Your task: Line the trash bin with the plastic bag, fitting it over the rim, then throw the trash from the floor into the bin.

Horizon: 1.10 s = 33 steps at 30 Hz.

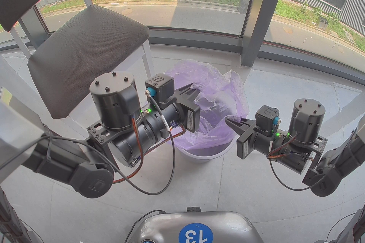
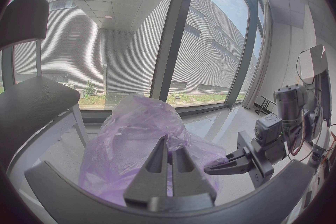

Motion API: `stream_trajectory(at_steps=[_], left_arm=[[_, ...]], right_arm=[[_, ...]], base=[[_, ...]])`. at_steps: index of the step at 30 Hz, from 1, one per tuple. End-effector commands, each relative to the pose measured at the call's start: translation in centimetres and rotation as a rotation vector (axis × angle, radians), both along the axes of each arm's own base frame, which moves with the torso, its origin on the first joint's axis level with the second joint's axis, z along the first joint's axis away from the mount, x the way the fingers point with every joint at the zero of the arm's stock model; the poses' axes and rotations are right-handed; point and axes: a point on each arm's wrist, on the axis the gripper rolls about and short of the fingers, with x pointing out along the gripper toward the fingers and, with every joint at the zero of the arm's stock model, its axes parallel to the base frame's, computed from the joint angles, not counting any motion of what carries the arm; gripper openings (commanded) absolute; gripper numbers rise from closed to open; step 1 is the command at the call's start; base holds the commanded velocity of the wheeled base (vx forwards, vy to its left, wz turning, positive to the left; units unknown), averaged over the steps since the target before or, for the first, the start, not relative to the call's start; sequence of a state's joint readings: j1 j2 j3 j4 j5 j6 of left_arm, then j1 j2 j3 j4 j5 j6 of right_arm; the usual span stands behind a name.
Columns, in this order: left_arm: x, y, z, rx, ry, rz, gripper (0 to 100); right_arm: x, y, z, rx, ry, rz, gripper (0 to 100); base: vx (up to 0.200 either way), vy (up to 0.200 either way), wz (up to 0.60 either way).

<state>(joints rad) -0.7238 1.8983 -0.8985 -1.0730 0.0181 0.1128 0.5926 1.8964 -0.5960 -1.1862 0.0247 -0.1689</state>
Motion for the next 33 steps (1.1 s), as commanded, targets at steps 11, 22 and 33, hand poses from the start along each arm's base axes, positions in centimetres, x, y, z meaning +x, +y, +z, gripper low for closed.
stream_trajectory(at_steps=[11,22,33], left_arm=[[1.9,-2.6,-2.3,0.018,0.028,-0.02,0],[3.0,-4.1,-3.4,0.019,0.031,-0.029,0],[7.6,-2.3,-4.7,-0.073,0.1,0.019,0]], right_arm=[[1.9,-5.5,-6.6,-0.035,0.142,-0.077,0],[-1.5,-7.5,-8.6,-0.051,0.192,-0.076,0],[-2.7,-8.1,-8.0,-0.05,0.199,-0.073,0]], base=[[0.0,0.0,0.0],[0.0,0.0,0.0],[0.0,0.0,0.0]])
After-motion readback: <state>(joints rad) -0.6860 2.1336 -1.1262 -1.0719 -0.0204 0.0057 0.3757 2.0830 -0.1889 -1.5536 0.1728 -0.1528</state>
